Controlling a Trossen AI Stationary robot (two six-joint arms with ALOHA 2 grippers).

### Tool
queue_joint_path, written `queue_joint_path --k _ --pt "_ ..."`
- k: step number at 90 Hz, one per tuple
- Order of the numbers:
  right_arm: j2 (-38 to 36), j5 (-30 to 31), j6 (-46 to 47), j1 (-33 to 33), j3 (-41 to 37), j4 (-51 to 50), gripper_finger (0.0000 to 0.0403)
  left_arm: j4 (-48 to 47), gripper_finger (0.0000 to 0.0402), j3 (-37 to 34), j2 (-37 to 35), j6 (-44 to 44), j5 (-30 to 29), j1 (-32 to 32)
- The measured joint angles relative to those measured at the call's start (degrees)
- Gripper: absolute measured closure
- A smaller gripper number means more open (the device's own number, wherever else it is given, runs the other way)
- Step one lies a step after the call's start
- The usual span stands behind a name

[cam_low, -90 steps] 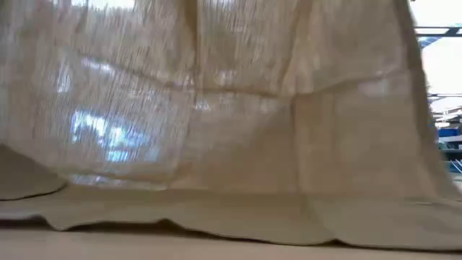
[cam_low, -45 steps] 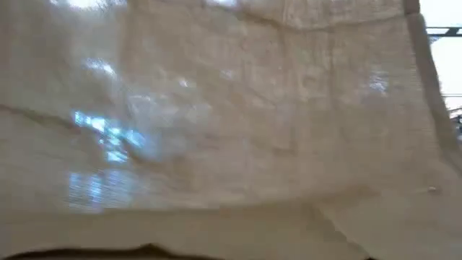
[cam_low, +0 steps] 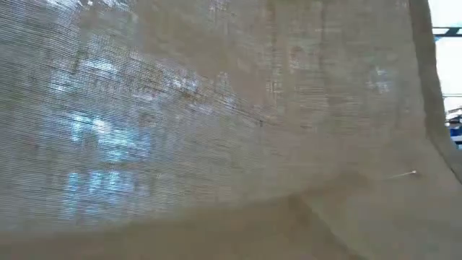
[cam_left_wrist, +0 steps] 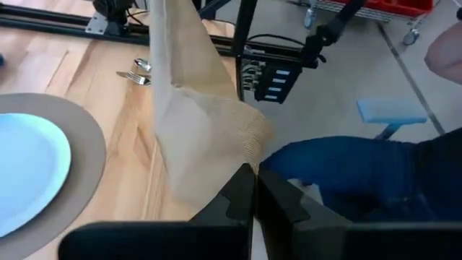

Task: Set table place
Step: Fold the brown table napkin

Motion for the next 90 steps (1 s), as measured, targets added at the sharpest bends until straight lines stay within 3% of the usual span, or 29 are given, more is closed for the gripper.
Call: queue_joint_path --k 25,69,90 --pt "-1.25 -7.24 1.49 -0.90 -0.48 0.04 0.0403 -12.14 0.0402 -1.67 -0.03 -13.73 -2.29 0.76" --pt "-9.62 -25.13 -4.96 -20.15 -9.58 0.02 0.0403 -12.02 0.0402 -4.37 -0.33 -7.64 1.13 8.09" --pt "-16.15 -30.97 -4.49 -26.16 -18.12 0.02 0.0403 -12.02 0.0402 -4.37 -0.35 -2.59 2.62 14.58"
